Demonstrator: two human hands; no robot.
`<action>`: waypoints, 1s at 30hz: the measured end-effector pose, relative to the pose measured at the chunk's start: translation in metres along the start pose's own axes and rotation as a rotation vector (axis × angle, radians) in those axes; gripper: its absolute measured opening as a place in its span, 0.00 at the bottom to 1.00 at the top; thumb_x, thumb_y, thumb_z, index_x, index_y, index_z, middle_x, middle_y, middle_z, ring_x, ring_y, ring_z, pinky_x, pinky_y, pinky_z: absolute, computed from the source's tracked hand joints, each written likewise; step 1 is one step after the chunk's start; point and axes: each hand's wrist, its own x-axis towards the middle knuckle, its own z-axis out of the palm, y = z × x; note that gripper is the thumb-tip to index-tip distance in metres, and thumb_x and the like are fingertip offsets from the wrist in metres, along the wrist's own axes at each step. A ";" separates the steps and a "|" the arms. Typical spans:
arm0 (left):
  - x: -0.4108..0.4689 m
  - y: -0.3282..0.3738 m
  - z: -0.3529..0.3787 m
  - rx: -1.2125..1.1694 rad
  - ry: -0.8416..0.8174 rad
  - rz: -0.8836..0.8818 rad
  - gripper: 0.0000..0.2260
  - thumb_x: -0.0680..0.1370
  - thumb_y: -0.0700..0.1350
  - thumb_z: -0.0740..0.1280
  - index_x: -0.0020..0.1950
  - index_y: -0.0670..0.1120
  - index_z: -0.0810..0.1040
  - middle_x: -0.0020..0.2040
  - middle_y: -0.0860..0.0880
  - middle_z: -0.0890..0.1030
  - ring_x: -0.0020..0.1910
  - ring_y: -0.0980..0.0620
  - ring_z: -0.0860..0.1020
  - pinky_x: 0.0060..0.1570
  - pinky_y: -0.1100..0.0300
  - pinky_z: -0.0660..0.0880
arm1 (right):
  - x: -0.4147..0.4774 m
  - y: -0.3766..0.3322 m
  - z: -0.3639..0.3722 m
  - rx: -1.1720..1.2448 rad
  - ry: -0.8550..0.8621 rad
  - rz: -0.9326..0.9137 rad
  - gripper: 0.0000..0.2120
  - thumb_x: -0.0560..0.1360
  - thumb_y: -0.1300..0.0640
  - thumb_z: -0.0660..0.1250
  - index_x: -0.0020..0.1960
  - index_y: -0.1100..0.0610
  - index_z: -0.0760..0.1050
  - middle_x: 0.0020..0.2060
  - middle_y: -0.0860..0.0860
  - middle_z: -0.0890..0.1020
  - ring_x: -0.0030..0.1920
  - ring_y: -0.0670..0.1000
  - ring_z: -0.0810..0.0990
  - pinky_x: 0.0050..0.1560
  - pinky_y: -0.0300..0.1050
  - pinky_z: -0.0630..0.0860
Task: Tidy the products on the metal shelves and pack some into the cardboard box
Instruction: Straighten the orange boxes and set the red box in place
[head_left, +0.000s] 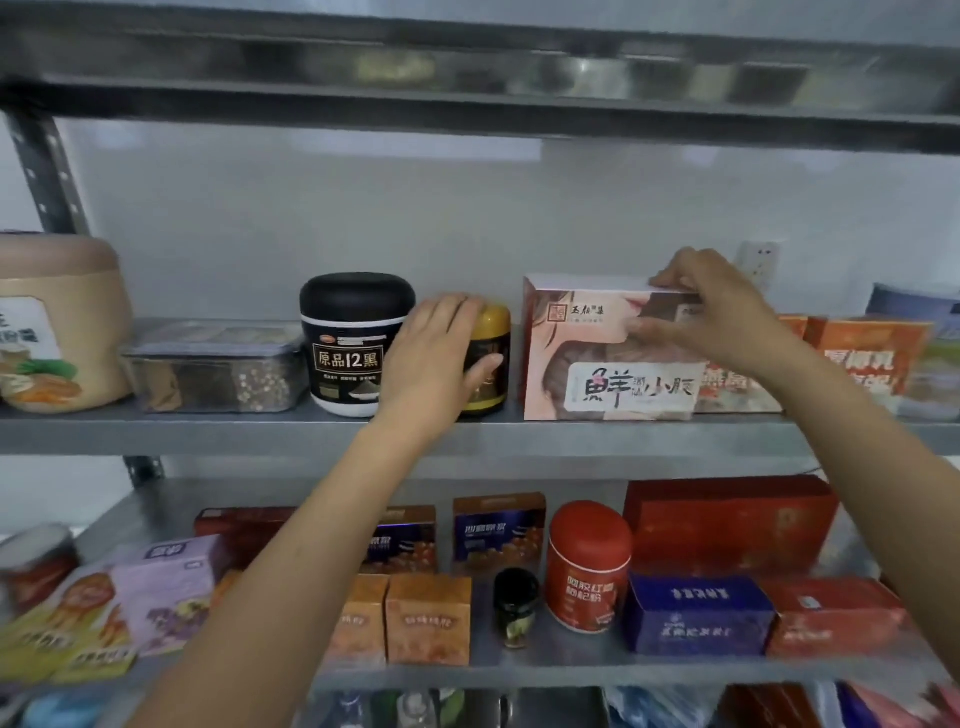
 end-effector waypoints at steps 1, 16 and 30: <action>0.000 0.001 0.000 0.009 0.002 -0.008 0.25 0.79 0.54 0.66 0.72 0.46 0.68 0.70 0.46 0.71 0.70 0.46 0.66 0.69 0.54 0.62 | 0.002 -0.001 -0.005 0.031 -0.054 0.018 0.22 0.68 0.44 0.74 0.54 0.50 0.68 0.54 0.48 0.72 0.56 0.53 0.72 0.54 0.52 0.73; 0.002 0.006 0.004 0.090 0.025 -0.019 0.24 0.79 0.53 0.65 0.71 0.44 0.69 0.68 0.44 0.72 0.69 0.44 0.68 0.70 0.53 0.62 | 0.017 0.016 -0.020 0.128 -0.257 0.003 0.30 0.66 0.51 0.78 0.64 0.47 0.68 0.59 0.49 0.70 0.58 0.50 0.70 0.51 0.42 0.67; 0.004 0.015 -0.012 -0.287 0.064 0.046 0.41 0.76 0.71 0.41 0.76 0.44 0.64 0.77 0.44 0.64 0.77 0.47 0.58 0.77 0.49 0.49 | -0.020 -0.013 -0.055 0.338 0.130 0.071 0.30 0.63 0.55 0.80 0.62 0.52 0.73 0.55 0.47 0.77 0.52 0.48 0.77 0.45 0.33 0.73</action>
